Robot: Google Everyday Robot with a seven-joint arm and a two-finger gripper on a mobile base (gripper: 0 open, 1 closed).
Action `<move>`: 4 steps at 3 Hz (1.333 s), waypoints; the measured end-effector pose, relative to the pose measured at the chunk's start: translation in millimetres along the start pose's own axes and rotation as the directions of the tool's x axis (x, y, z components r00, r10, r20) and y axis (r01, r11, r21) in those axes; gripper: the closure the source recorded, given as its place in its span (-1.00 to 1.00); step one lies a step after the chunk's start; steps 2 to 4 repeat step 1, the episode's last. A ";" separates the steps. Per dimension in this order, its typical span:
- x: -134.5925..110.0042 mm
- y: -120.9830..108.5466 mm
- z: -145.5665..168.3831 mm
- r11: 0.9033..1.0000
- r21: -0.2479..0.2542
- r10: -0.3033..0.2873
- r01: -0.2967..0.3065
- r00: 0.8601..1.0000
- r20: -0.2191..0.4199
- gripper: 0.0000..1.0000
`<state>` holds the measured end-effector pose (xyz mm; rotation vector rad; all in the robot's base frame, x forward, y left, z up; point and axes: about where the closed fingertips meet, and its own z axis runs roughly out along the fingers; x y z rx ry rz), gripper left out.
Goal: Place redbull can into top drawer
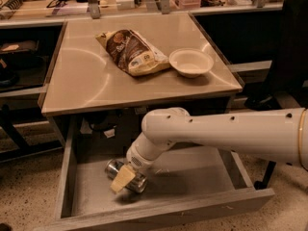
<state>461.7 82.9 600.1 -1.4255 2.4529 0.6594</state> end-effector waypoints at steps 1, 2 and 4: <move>0.0 0.0 0.0 1.000 0.000 0.000 0.000 1.000 0.000 -1.00; 0.0 0.0 0.0 1.000 0.000 0.000 0.000 1.000 0.000 -1.00; 0.0 0.0 0.0 1.000 0.000 0.000 0.000 1.000 0.000 -1.00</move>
Offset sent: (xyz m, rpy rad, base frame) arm 0.0000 0.0000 0.0000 0.0000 0.0000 0.0000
